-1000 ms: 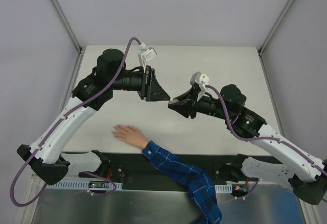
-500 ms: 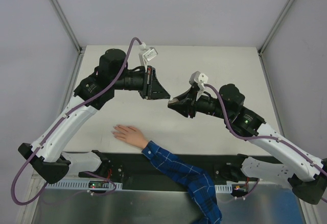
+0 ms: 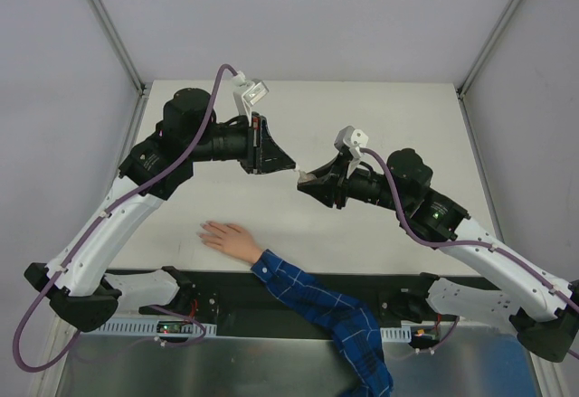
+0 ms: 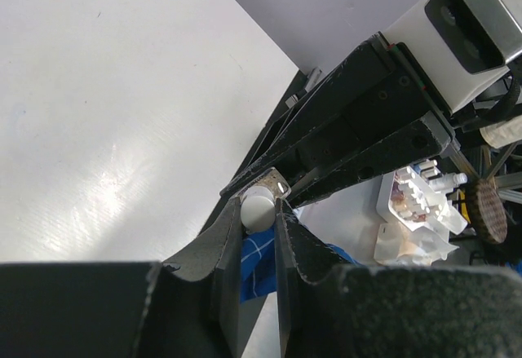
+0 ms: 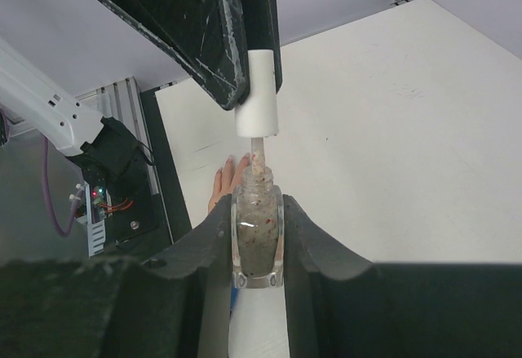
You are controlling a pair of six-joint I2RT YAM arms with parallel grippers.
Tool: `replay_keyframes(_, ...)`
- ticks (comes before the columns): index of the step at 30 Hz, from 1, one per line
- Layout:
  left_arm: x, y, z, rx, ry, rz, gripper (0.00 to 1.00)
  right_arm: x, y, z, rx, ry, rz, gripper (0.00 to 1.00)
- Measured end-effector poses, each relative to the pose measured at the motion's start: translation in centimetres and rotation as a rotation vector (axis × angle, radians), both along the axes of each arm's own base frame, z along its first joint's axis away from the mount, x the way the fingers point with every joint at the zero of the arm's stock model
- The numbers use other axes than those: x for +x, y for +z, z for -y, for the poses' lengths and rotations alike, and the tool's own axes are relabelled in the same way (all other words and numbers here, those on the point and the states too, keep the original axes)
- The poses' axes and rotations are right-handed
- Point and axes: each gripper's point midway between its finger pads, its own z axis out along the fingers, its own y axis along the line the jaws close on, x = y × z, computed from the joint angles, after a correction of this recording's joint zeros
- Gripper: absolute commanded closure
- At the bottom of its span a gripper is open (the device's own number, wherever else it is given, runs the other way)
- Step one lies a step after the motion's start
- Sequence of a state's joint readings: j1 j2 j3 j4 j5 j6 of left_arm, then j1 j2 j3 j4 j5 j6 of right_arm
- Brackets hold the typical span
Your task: Paint the nails
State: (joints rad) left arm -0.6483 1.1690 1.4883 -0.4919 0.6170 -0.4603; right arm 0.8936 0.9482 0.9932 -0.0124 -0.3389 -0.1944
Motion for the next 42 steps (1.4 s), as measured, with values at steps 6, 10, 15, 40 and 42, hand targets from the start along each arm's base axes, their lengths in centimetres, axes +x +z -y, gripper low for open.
replay_keyframes(6,0.1,0.0,-0.1,0.004,0.008,0.000,1.00,0.0,0.0,0.0,0.000,-0.001,0.000,1.00)
replay_keyframes(10,0.3,-0.1,-0.1,0.007,0.016,0.001,1.00,0.0,0.0,0.0,0.000,-0.002,0.000,1.00)
replay_keyframes(15,0.3,-0.1,-0.1,0.009,0.021,0.003,1.00,0.1,0.0,0.1,-0.001,-0.009,0.000,1.00)
replay_keyframes(40,1.1,-0.1,-0.7,0.029,0.081,0.020,1.00,0.1,0.1,0.1,0.001,-0.008,0.002,1.00)
replay_keyframes(42,1.2,-0.1,-1.1,0.032,0.097,0.028,1.00,0.0,0.2,0.2,0.005,-0.009,0.005,1.00)
